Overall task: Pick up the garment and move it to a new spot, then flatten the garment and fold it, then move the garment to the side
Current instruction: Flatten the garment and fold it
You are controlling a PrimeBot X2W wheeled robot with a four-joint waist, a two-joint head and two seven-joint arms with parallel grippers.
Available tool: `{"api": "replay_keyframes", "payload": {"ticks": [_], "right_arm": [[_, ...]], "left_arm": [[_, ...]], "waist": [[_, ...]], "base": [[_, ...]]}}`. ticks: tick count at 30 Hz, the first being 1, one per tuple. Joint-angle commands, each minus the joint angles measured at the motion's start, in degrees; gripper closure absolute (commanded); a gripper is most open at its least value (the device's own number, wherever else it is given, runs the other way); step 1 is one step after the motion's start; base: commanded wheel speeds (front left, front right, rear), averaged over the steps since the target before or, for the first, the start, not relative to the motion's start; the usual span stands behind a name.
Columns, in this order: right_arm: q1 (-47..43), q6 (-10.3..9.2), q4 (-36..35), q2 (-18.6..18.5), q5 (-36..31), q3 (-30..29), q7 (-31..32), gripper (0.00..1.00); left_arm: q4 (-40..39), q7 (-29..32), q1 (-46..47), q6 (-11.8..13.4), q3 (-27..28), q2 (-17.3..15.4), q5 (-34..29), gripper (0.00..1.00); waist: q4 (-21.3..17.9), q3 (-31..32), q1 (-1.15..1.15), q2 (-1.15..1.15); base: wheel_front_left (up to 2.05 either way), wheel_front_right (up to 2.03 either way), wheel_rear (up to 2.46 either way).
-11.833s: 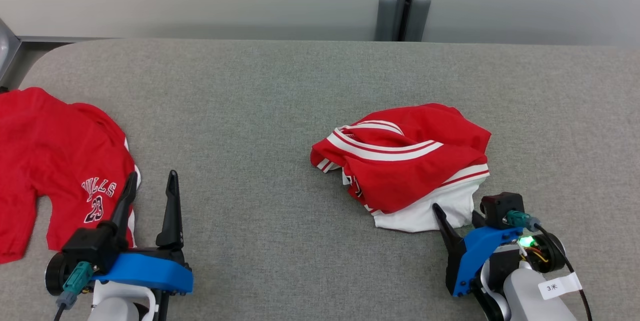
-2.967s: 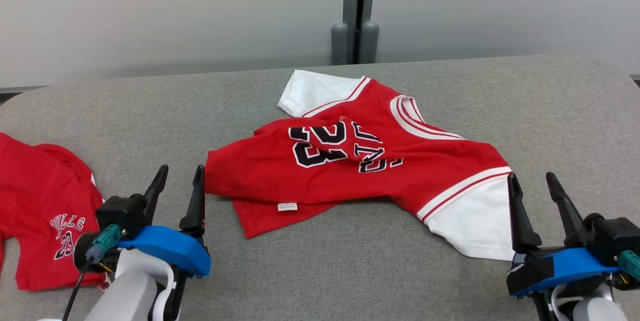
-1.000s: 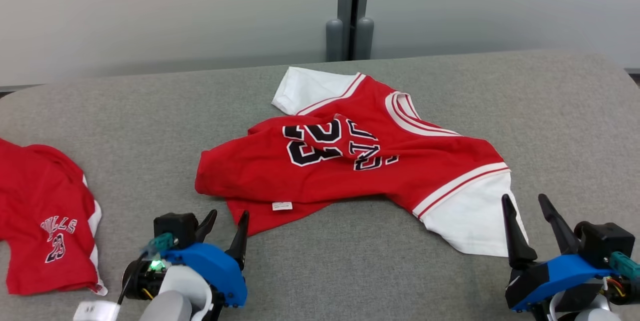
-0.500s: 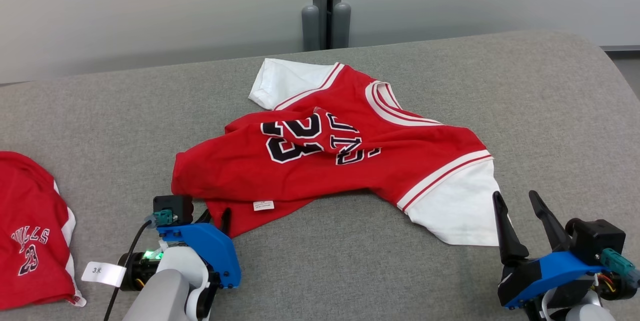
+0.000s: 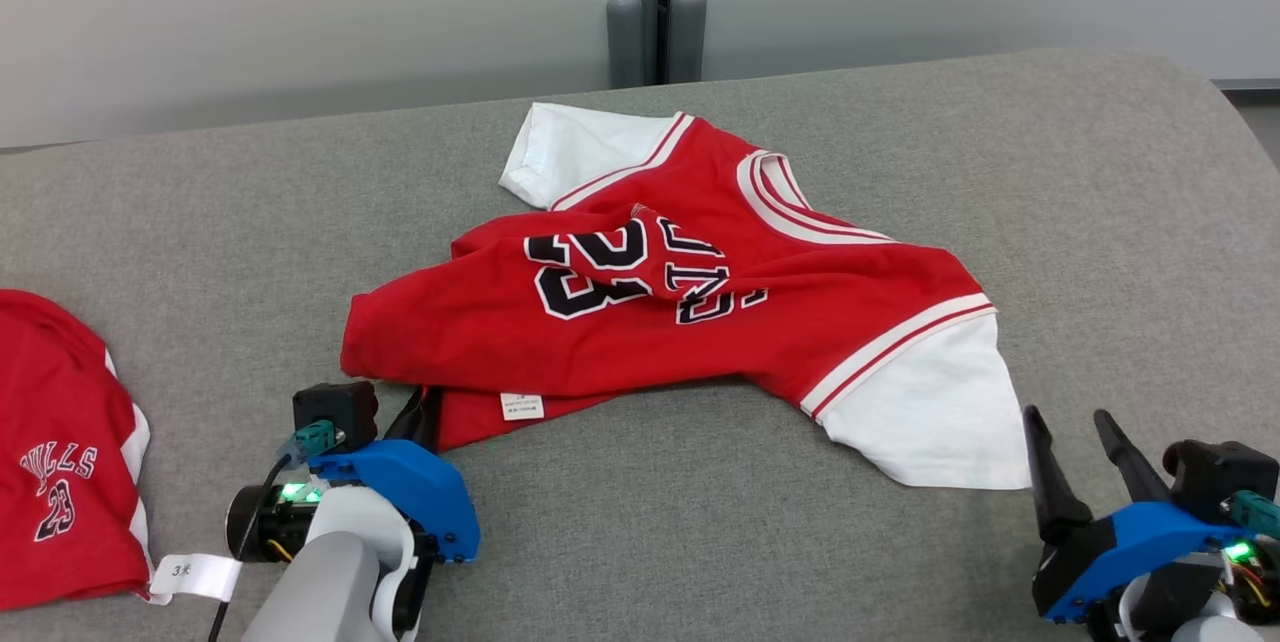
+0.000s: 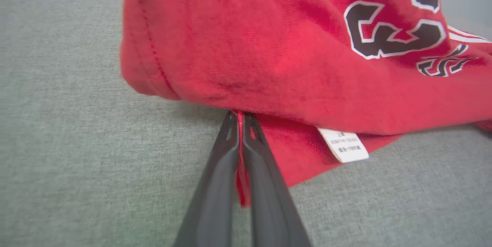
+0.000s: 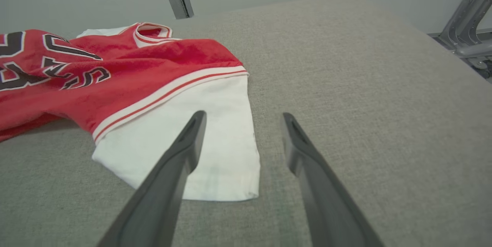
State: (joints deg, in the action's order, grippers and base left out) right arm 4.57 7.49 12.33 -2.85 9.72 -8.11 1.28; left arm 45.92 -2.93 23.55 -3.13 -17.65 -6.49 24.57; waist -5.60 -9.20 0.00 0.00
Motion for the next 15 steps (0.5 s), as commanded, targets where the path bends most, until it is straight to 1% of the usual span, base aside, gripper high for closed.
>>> {"api": "replay_keyframes", "payload": {"ticks": [1,5,8,14,15], "right_arm": [[0.5,0.01,0.6,-0.1,-0.2,-1.3,1.3,0.00],[0.5,0.01,3.1,-0.1,-0.7,-3.8,6.9,0.00],[0.9,0.01,4.7,-0.1,-1.7,-4.4,9.5,0.00],[3.0,0.01,8.5,-0.1,-2.7,-3.4,11.0,0.00],[3.5,0.01,9.5,-0.1,-2.8,-3.2,11.2,0.02]], "left_arm": [[-0.6,-1.1,-0.4,-0.4,0.0,-0.2,0.0,1.00],[-3.1,-4.1,-2.0,-1.1,-0.6,-0.2,0.1,1.00],[-5.0,-5.7,-3.3,-1.6,-1.0,0.0,0.3,1.00],[-8.1,-7.8,-4.7,-2.4,-2.2,0.0,0.5,1.00],[-8.4,-7.8,-4.8,-2.4,-2.4,-0.1,0.6,1.00]], "waist": [[0.3,-0.3,0.00,0.00],[1.2,-0.9,0.00,0.00],[1.9,-1.1,0.00,0.00],[3.0,-1.6,0.00,0.00],[3.1,-1.6,0.00,0.00]], "base": [[0.00,0.00,0.00],[0.00,0.00,0.00],[0.00,0.00,0.00],[0.00,0.00,0.00],[0.00,0.00,0.00]]}}
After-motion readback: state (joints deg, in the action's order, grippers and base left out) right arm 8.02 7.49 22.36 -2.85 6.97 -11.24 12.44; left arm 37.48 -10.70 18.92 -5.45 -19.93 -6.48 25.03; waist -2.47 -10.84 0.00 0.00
